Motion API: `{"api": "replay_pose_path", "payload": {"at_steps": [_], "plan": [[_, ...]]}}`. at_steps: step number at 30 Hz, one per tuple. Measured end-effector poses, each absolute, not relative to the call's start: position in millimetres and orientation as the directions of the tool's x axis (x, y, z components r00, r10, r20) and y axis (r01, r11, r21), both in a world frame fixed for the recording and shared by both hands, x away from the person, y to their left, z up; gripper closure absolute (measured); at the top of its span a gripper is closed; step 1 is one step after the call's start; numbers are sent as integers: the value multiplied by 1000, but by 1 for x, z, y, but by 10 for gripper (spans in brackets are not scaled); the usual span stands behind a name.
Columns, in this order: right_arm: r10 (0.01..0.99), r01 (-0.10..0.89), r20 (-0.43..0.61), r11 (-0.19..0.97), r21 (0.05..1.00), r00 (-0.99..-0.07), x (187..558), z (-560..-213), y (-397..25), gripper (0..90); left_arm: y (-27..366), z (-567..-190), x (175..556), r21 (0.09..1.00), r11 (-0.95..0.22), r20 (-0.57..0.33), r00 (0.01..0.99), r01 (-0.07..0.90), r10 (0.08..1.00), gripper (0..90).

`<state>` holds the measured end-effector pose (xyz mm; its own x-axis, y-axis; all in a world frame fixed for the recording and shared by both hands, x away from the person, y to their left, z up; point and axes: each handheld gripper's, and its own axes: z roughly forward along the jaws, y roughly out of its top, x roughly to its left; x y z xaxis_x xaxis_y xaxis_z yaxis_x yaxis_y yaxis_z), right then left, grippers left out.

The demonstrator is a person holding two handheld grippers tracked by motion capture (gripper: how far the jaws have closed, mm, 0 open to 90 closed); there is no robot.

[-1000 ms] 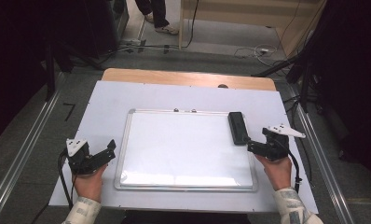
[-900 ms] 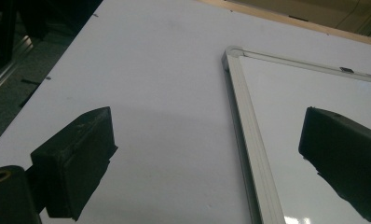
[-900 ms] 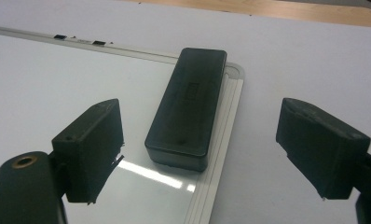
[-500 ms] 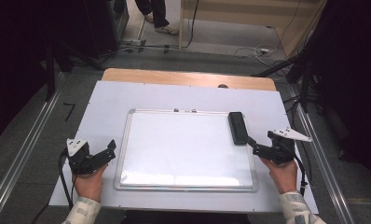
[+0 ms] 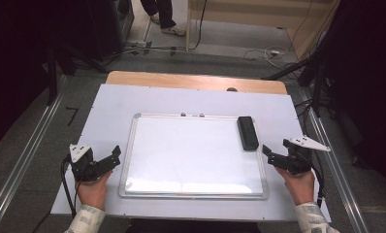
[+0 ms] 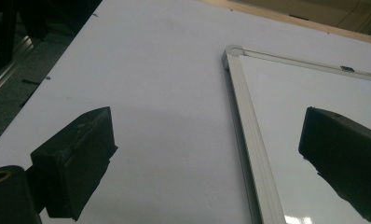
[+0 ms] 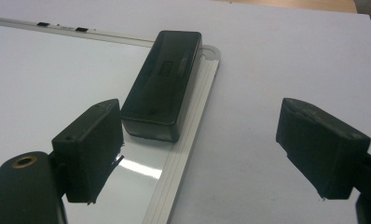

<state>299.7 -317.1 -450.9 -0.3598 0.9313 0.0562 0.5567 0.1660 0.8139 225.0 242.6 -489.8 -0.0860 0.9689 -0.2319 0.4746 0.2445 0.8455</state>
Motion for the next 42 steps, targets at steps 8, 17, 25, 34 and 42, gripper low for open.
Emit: {"api": "replay_pose_path", "payload": {"at_steps": [8, 17, 25, 34, 42], "plan": [[932, 552, 52, 167, 817, -358, 296, -450, -322, 135, 242, -490, 225, 846, 243, -231, -84, 475, 969, 39], [936, 554, 55, 157, 817, -347, 292, -450, -328, 135, 243, -490, 225, 846, 243, -231, -85, 474, 969, 39], [942, 551, 51, 150, 821, -332, 287, -450, -337, 135, 243, -490, 225, 844, 246, -233, -86, 476, 969, 39], [950, 559, 40, 147, 816, -309, 283, -453, -348, 135, 243, -490, 225, 844, 249, -237, -86, 475, 968, 39], [952, 558, 43, 140, 818, -302, 279, -453, -353, 135, 245, -490, 225, 841, 255, -243, -89, 478, 966, 39]]}}
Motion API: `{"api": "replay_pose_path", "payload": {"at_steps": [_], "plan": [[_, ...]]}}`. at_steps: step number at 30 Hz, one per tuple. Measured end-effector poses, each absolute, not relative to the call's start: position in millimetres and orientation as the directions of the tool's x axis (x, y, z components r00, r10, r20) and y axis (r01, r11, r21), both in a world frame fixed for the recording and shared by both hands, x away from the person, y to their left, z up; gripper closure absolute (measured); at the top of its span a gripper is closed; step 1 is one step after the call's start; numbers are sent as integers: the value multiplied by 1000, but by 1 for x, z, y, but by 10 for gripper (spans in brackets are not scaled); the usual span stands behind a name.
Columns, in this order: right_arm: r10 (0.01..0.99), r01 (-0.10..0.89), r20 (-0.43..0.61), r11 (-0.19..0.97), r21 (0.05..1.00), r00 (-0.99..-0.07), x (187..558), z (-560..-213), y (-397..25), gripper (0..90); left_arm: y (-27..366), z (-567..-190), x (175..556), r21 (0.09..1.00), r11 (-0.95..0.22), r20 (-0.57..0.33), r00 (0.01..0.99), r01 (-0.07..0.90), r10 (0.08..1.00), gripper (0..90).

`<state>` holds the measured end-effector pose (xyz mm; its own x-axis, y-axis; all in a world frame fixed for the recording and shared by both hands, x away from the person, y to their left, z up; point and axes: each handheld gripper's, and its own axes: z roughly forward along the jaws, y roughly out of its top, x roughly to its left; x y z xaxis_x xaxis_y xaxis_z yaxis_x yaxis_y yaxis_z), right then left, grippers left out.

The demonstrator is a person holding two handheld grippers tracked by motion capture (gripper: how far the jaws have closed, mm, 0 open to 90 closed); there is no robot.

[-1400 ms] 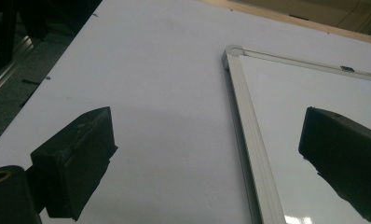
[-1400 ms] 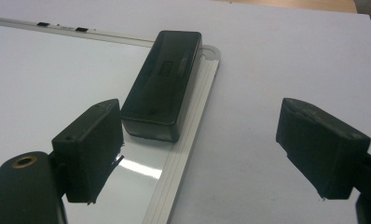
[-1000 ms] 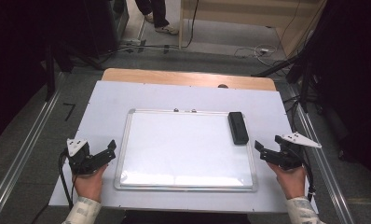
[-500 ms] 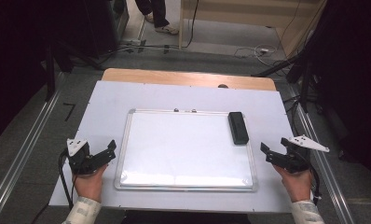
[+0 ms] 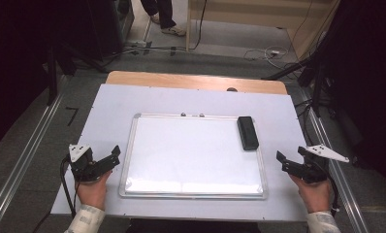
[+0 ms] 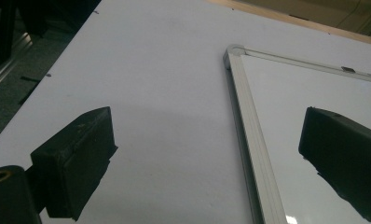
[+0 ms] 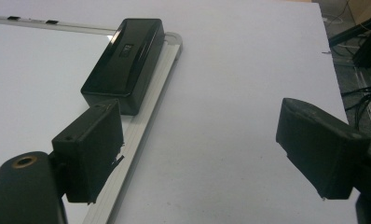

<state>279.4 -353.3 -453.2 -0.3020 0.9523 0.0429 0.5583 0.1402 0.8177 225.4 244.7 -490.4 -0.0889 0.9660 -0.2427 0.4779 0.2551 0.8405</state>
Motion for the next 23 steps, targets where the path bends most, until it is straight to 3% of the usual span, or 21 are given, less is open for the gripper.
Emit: {"api": "replay_pose_path", "payload": {"at_steps": [23], "plan": [[963, 554, 52, 108, 825, -265, 267, -453, -371, 135, 247, -491, 226, 834, 267, -252, -98, 483, 963, 39]]}}
